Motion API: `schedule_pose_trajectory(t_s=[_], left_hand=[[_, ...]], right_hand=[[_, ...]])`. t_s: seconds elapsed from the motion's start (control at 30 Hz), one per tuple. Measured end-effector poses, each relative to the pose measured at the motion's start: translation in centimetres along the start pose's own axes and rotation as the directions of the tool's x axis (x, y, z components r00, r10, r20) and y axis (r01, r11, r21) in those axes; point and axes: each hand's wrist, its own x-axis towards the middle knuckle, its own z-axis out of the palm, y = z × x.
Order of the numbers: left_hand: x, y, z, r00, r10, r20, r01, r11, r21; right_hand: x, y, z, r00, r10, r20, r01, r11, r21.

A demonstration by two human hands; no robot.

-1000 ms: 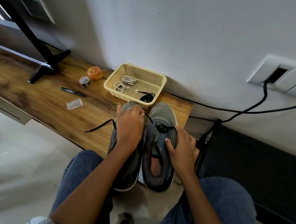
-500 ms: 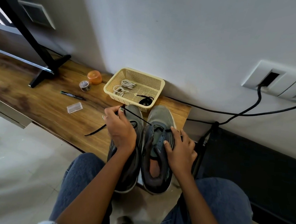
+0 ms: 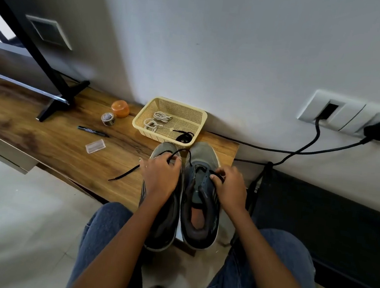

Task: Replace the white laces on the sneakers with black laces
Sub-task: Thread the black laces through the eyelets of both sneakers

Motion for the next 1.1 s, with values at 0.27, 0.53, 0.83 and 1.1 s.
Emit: schedule_pose_trajectory(t_s=[0.27,0.53,0.83,1.1], left_hand=[[-0.3,1.8,0.6,0.984,-0.003,0.176,-0.035,0.976,0.215],[1.4,2.5,1.6,0.995,-0.037,0.091,0.031,0.997,0.07],[1.1,2.0,1.4,0.985,-0.173,-0.016,0.17,0.975,-0.142],[0.8,1.9,1.8,0.978,-0.207,-0.009,0.199,0.948,-0.249]], right_hand=[[1.2,-0.6,0.3,1.0,-0.002,0.025,0.002,1.0,0.008],[1.7,-0.4,-0.7,0.995,0.081,0.057,-0.087,0.991,0.106],[2.3,0.6,-0.7,0.962,0.265,0.062,-0.271,0.92,0.283],[2.2,0.3,-0.7,0.933,0.354,0.062,-0.35,0.857,0.378]])
